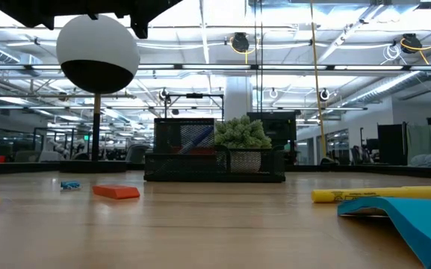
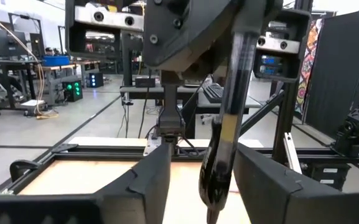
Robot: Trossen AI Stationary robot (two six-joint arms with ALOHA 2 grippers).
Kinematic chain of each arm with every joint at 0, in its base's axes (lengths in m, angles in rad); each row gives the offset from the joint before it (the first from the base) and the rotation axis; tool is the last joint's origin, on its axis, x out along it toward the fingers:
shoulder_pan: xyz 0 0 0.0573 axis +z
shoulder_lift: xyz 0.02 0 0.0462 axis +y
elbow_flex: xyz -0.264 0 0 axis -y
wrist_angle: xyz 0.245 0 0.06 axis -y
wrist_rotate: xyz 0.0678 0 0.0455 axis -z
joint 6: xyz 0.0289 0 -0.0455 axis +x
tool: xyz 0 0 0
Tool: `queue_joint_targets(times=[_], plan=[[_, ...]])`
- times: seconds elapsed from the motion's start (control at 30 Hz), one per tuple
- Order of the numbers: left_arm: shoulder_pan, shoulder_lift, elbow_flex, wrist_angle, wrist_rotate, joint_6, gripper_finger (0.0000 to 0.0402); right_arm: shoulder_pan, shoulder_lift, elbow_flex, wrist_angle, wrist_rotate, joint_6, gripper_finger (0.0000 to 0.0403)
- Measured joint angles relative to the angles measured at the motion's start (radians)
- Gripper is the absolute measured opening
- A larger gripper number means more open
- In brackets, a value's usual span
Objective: Pick and place office supplies into organizer
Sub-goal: Put the black pen into the desk organizer
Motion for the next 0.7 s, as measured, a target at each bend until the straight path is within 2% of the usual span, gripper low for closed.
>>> queue_joint_targets(times=[0.23,0.53,0.7], plan=[[-0.001,0.0,0.0,-0.005,0.007,0.003,0.0059,-0.001,0.0,0.0,0.006,0.005,0.0,0.0027],[-0.001,0.0,0.0,-0.005,0.026,0.01,0.0054,-0.001,0.0,0.0,0.005,0.003,0.0,0.0036],[0.0,0.0,0.0,-0.006,0.054,0.003,0.0054,0.0,-0.008,0.0,-0.028,0.015,-0.004,0.0055]])
